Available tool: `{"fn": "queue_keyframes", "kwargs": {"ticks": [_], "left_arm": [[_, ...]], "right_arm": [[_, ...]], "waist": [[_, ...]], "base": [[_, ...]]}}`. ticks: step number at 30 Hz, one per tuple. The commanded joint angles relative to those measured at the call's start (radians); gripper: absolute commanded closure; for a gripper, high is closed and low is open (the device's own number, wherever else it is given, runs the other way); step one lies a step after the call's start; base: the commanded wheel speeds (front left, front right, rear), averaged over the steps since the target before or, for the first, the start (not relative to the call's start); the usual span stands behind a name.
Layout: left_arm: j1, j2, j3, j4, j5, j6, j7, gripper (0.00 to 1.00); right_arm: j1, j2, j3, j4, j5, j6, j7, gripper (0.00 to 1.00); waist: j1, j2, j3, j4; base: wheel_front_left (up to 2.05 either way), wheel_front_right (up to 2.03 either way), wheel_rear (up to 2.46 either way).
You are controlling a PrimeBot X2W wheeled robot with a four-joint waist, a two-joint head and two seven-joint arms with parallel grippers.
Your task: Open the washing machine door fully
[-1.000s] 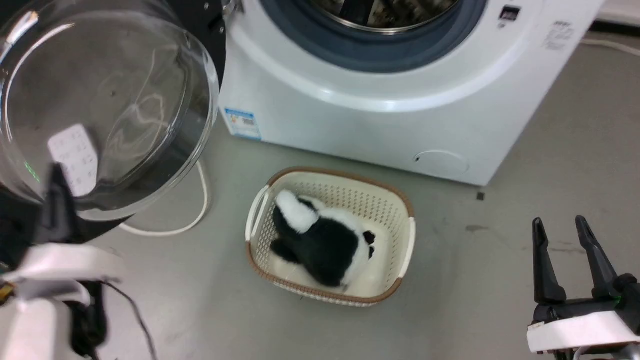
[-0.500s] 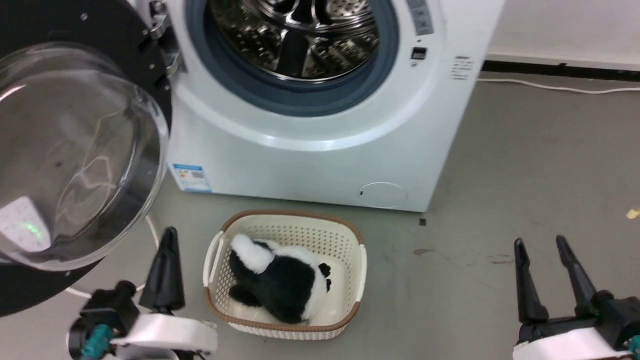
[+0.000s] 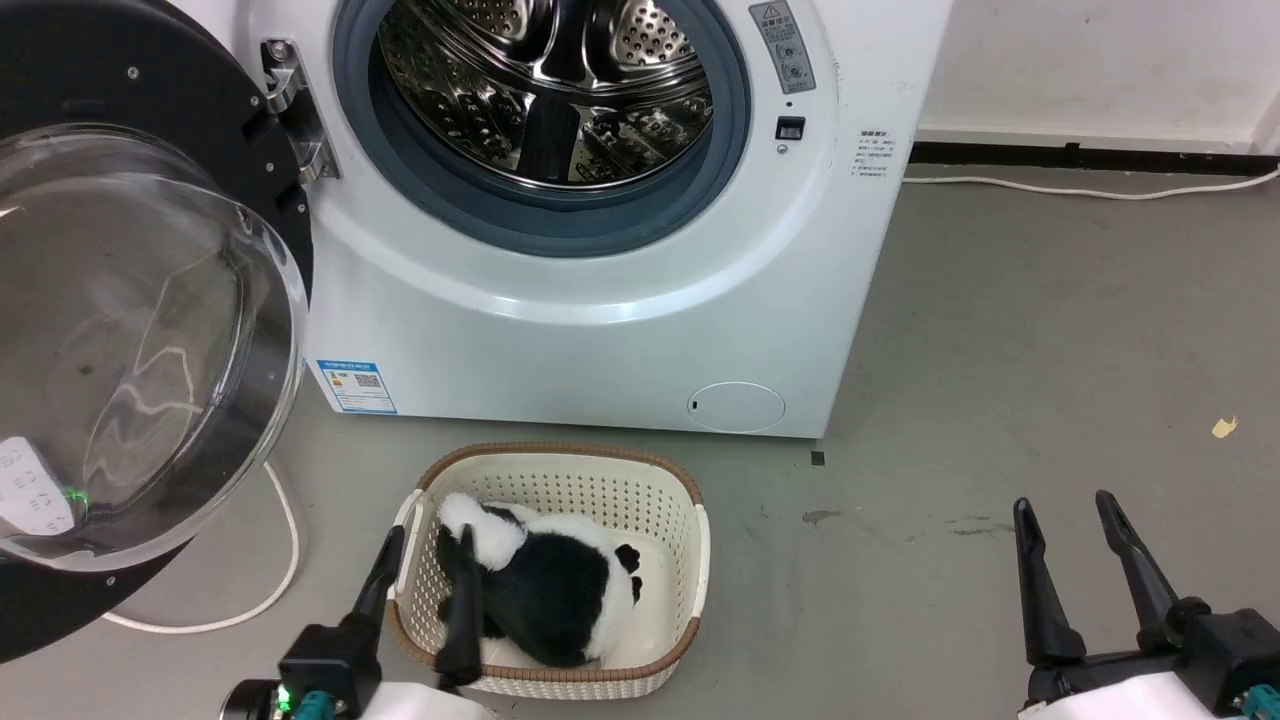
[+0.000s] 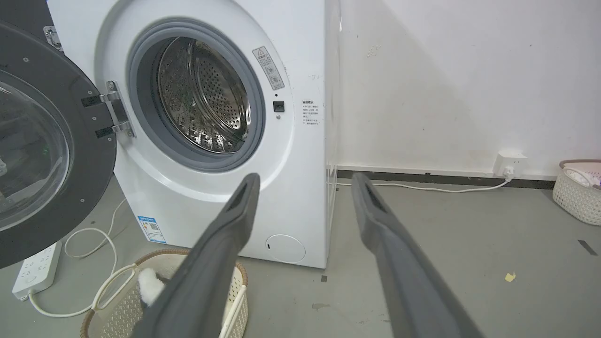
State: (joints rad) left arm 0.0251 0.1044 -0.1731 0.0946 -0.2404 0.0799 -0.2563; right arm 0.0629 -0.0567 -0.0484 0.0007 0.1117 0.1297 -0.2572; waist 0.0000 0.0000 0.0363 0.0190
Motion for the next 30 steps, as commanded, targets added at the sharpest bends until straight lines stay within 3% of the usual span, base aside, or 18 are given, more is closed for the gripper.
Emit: {"fn": "queue_keyframes", "kwargs": {"ticks": [1, 27, 28, 30], "left_arm": [[0.003, -0.005, -0.002, 0.004, 0.015, 0.005, -0.005, 0.00], [-0.018, -0.022, 0.013, 0.001, 0.045, 0.012, -0.005, 0.00], [-0.008, -0.023, 0.012, 0.003, 0.038, 0.009, 0.000, 1.00], [-0.008, -0.025, 0.016, 0.004, 0.035, 0.009, 0.003, 1.00]], "right_arm": [[0.015, 0.006, 0.002, 0.004, -0.006, 0.001, -0.004, 0.00], [0.005, 0.006, 0.009, 0.012, 0.005, 0.001, -0.005, 0.00], [0.000, 0.001, 0.008, 0.009, 0.004, 0.000, 0.000, 1.00], [-0.001, 0.001, 0.008, 0.009, 0.003, 0.000, 0.002, 1.00]], "waist": [[0.0000, 0.0000, 0.001, 0.001], [0.0000, 0.0000, 0.006, 0.005], [0.0000, 0.0000, 0.006, 0.005], [0.0000, 0.0000, 0.006, 0.005]], "base": [[0.00, 0.00, 0.00], [0.00, 0.00, 0.00], [0.00, 0.00, 0.00], [0.00, 0.00, 0.00]]}}
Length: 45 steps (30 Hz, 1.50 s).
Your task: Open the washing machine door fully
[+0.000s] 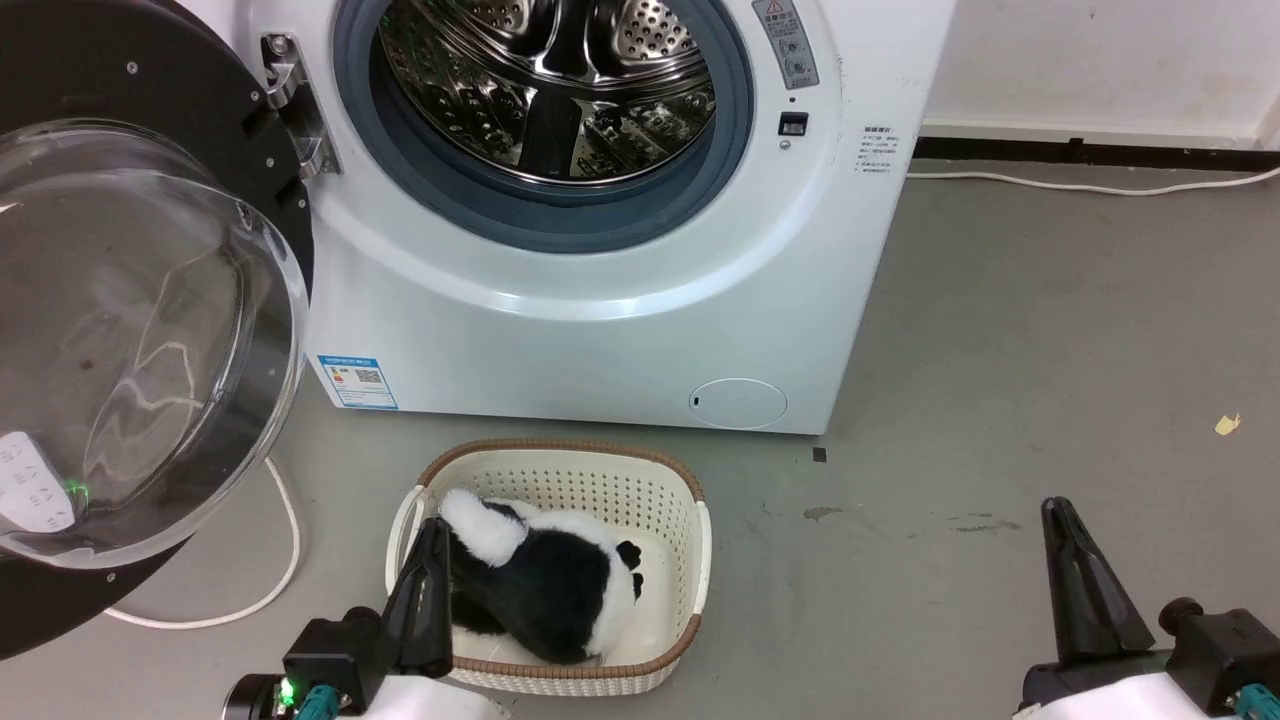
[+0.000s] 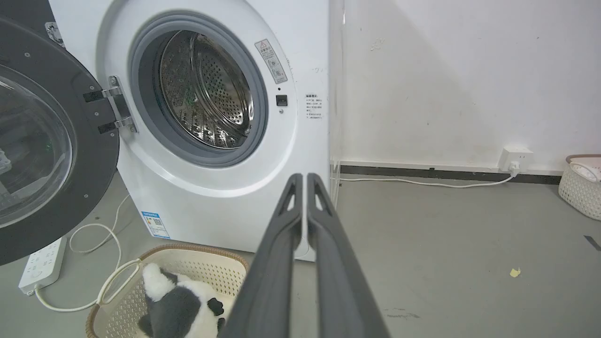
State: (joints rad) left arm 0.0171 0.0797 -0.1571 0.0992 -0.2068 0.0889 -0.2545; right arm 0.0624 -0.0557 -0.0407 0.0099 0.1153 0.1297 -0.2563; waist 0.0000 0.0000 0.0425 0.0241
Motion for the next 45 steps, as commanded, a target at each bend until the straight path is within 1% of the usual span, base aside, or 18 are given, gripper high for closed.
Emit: {"fn": "queue_keyframes", "kwargs": {"ticks": [1, 45], "left_arm": [[0.000, 0.000, 0.002, -0.001, 0.003, -0.001, 0.003, 1.00], [-0.006, -0.011, 0.057, -0.036, 0.076, -0.032, 0.093, 1.00]], "right_arm": [[-0.001, 0.000, 0.001, 0.000, -0.002, 0.000, 0.003, 1.00], [-0.023, 0.002, 0.015, -0.004, -0.042, 0.000, 0.093, 1.00]], "waist": [[0.0000, 0.0000, 0.000, 0.000], [0.0000, 0.0000, -0.015, -0.009]], "base": [[0.00, 0.00, 0.00], [0.00, 0.00, 0.00]]}}
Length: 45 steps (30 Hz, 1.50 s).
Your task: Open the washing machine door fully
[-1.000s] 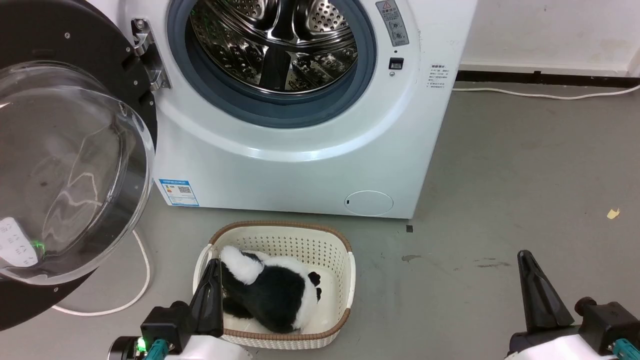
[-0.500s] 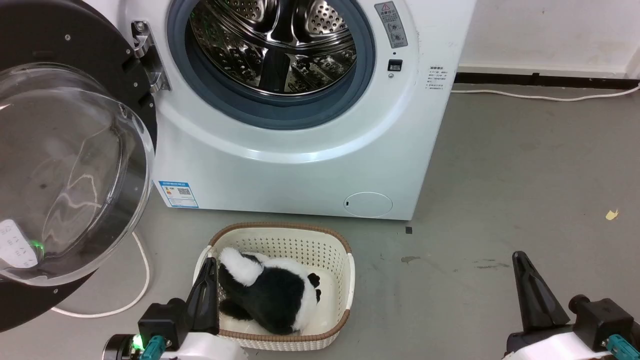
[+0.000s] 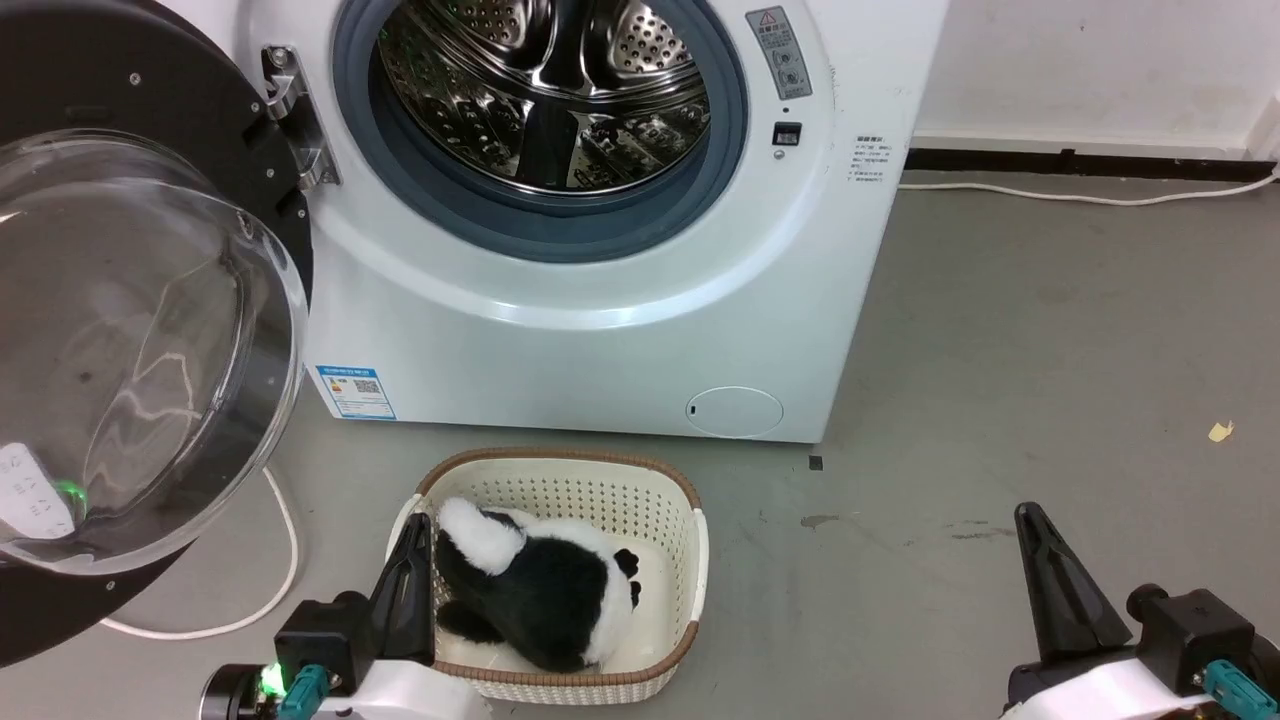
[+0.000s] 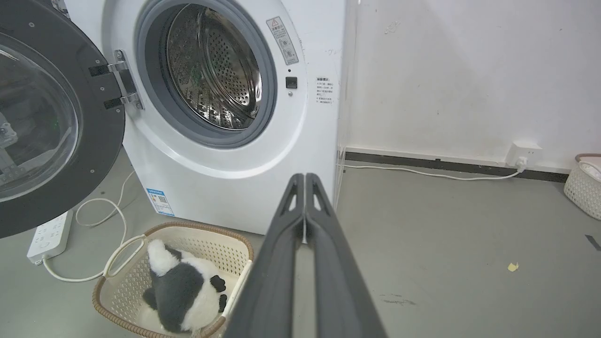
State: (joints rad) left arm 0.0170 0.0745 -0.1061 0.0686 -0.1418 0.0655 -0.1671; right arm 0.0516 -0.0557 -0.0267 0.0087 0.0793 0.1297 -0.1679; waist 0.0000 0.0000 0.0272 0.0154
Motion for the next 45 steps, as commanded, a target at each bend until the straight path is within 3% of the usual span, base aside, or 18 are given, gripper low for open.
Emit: {"fn": "queue_keyframes", "kwargs": {"ticks": [1, 45], "left_arm": [[-0.007, -0.006, 0.010, -0.008, 0.016, -0.011, 0.011, 1.00], [-0.013, -0.017, 0.067, -0.044, 0.090, -0.043, 0.103, 1.00]], "right_arm": [[-0.014, 0.002, 0.002, -0.003, -0.009, 0.000, 0.011, 1.00], [-0.036, 0.004, 0.017, -0.006, -0.050, 0.001, 0.104, 1.00]], "waist": [[0.0000, 0.0000, -0.001, -0.001], [0.0000, 0.0000, -0.016, -0.009]], "base": [[0.00, 0.00, 0.00], [0.00, 0.00, 0.00]]}}
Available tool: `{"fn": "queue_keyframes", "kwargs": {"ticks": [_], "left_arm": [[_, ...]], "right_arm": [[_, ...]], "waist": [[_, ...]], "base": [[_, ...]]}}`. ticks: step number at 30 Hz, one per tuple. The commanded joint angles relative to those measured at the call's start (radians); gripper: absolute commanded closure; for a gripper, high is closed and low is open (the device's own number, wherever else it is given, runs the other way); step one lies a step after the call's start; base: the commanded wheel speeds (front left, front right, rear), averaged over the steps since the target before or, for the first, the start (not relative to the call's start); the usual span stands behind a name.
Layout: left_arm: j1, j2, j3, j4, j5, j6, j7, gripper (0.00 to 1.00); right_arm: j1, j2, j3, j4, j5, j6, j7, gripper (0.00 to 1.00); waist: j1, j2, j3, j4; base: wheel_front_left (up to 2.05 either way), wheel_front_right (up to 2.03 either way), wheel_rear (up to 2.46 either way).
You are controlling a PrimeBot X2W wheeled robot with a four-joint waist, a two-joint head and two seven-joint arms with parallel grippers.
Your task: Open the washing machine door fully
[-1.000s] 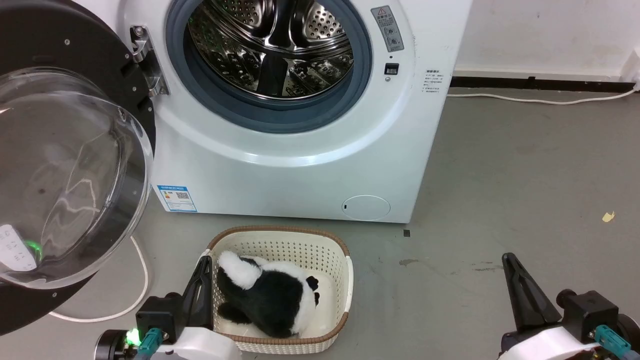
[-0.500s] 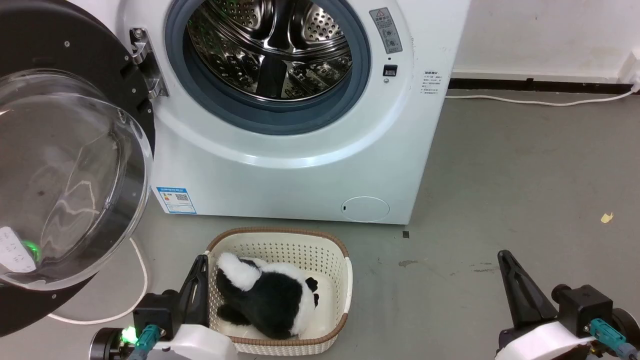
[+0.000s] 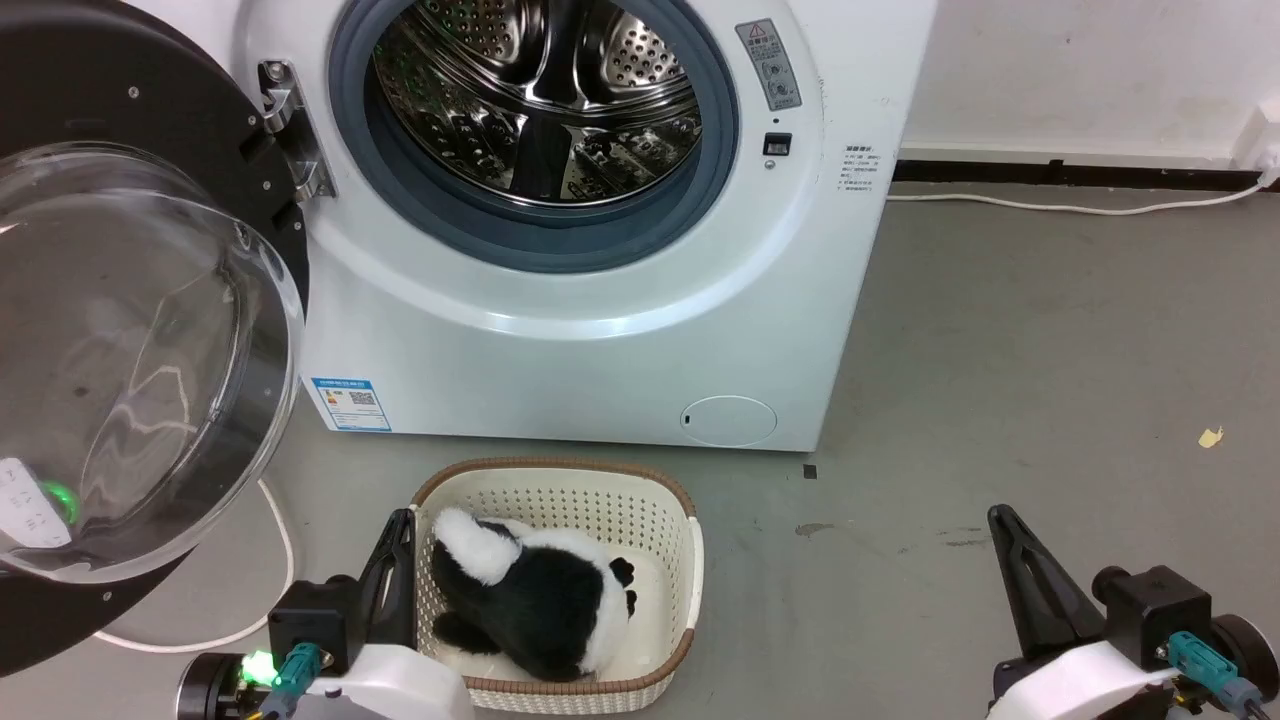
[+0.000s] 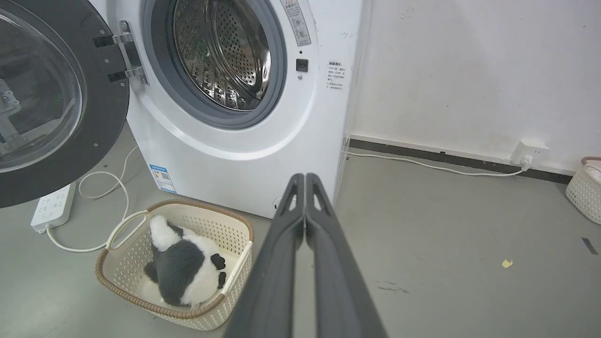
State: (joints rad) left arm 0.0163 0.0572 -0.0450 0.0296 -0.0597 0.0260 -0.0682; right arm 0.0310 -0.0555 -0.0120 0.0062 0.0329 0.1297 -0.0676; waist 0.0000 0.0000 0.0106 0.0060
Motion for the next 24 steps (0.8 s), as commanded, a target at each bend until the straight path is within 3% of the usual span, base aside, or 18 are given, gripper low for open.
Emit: {"fn": "queue_keyframes", "kwargs": {"ticks": [1, 24], "left_arm": [[-0.012, 0.000, 0.007, -0.006, 0.010, -0.004, 0.006, 1.00], [-0.016, -0.006, 0.040, -0.026, 0.053, -0.023, 0.059, 1.00]], "right_arm": [[-0.016, 0.004, 0.002, -0.004, -0.005, 0.001, 0.005, 1.00], [-0.029, 0.005, 0.011, -0.006, -0.029, 0.001, 0.059, 1.00]], "waist": [[0.0000, 0.0000, 0.000, 0.000], [0.0000, 0.0000, -0.009, -0.005]], "base": [[0.00, 0.00, 0.00], [0.00, 0.00, 0.00]]}}
